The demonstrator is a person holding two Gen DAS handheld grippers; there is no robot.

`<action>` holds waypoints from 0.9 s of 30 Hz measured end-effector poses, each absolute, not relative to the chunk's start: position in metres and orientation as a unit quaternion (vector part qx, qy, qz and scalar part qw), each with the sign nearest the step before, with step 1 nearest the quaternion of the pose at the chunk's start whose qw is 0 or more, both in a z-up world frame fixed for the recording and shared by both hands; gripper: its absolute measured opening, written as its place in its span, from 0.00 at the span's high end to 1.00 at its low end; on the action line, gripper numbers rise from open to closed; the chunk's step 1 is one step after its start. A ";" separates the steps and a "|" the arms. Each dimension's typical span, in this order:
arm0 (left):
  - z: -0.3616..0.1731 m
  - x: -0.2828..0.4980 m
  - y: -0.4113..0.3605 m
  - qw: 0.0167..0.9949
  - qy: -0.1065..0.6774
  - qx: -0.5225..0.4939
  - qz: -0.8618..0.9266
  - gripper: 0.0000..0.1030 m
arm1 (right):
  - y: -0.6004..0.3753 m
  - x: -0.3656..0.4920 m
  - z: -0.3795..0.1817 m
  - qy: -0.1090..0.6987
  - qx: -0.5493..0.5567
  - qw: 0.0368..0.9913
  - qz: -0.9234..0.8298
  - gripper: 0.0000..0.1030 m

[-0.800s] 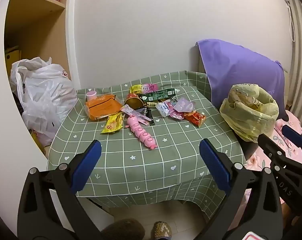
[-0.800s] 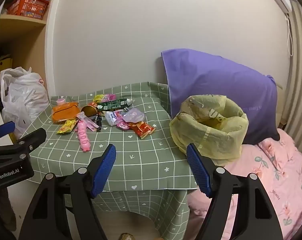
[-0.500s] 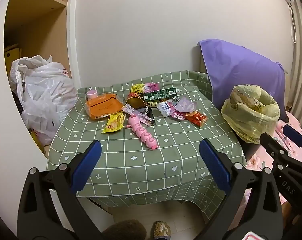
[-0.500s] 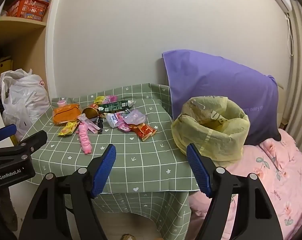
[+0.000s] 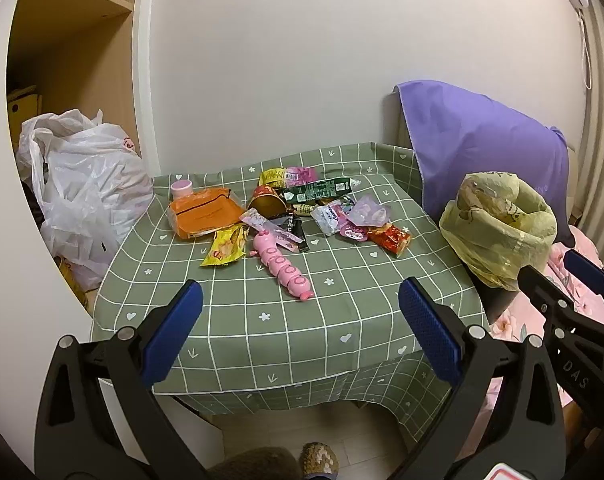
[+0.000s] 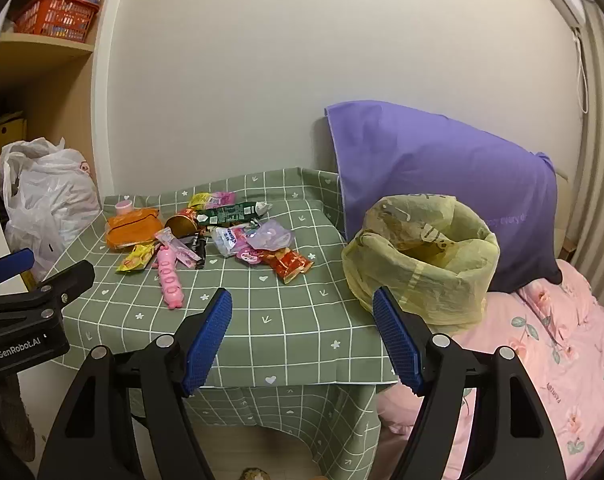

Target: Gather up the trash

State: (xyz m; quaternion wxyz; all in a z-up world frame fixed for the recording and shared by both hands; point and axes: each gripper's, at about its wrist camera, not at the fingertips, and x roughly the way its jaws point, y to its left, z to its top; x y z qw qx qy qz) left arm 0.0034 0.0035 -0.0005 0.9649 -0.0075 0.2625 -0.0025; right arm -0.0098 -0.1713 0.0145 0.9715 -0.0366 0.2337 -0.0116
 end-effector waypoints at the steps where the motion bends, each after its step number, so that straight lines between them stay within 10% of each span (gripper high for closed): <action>1: 0.000 0.003 0.003 0.965 0.262 -0.006 -0.003 0.09 | -0.172 -0.010 0.015 0.233 -0.035 0.972 -0.012 0.33; 27: 0.004 0.001 -0.006 0.966 0.257 0.004 -0.011 0.09 | -0.187 -0.015 0.023 0.228 -0.024 0.973 -0.021 0.33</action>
